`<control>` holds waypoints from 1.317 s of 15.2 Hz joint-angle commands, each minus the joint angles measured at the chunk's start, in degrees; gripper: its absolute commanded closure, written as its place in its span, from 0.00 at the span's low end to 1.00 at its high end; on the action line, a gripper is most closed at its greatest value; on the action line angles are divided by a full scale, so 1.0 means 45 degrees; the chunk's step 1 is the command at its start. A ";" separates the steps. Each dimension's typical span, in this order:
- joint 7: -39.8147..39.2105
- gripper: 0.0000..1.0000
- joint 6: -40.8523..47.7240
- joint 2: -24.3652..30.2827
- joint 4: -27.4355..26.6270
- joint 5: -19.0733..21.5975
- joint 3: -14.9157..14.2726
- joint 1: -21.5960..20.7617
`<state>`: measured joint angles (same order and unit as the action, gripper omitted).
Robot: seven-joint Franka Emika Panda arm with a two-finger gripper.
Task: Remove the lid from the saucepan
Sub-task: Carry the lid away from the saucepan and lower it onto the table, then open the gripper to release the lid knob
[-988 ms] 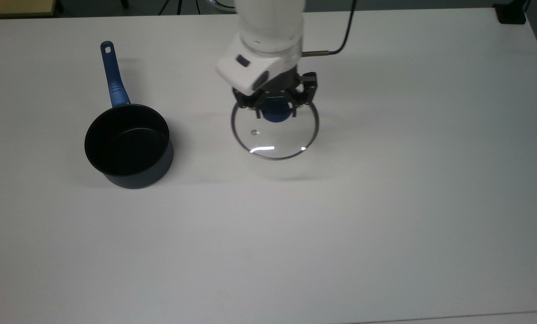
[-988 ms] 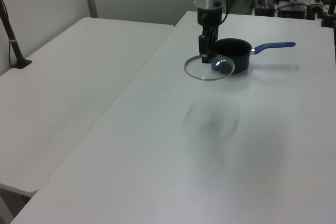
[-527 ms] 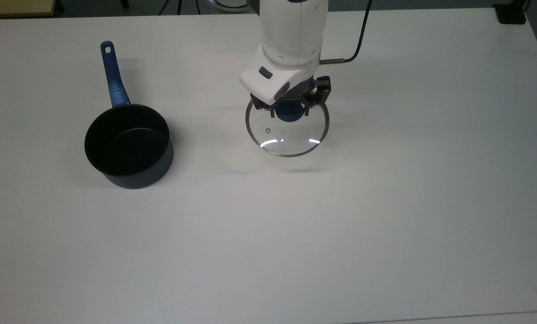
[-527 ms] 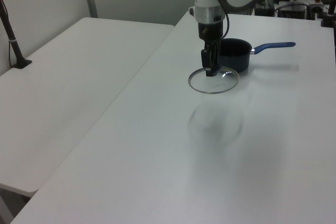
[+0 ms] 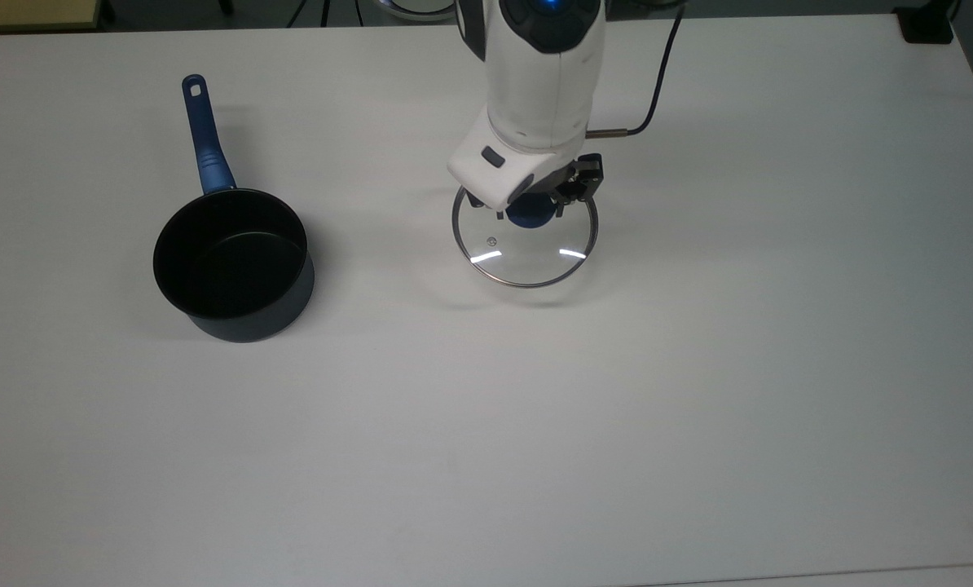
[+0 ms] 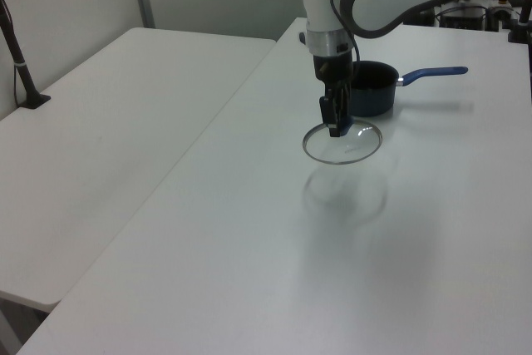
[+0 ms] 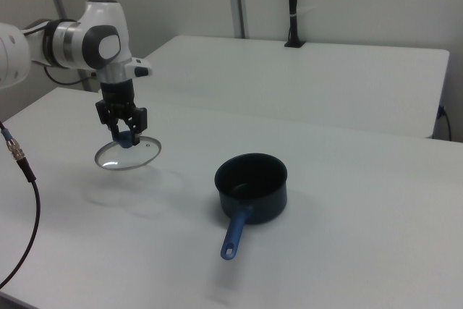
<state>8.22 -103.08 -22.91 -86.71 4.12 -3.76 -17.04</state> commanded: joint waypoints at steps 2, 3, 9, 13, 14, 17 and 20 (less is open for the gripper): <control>0.0592 0.39 -0.0490 -0.0435 -0.0358 0.0022 -0.0181 -0.0470; 0.0556 0.39 -0.0609 -0.0456 -0.0495 0.0022 -0.0181 -0.0489; 0.0477 0.40 -0.0765 -0.0358 -0.1433 0.0022 -0.0181 -0.0918; 0.0477 0.39 -0.0961 -0.0339 -0.2038 0.0002 -0.0181 -0.1328; 0.0496 0.39 -0.1077 -0.0358 -0.2214 0.0002 -0.0181 -0.1407; 0.0575 0.38 -0.1391 -0.0378 -0.2411 0.0002 -0.0181 -0.1544; 0.0652 0.26 -0.1411 -0.0417 -0.2391 0.0021 -0.0181 -0.1544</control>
<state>9.55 -106.49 -26.02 -94.12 4.12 -3.76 -22.78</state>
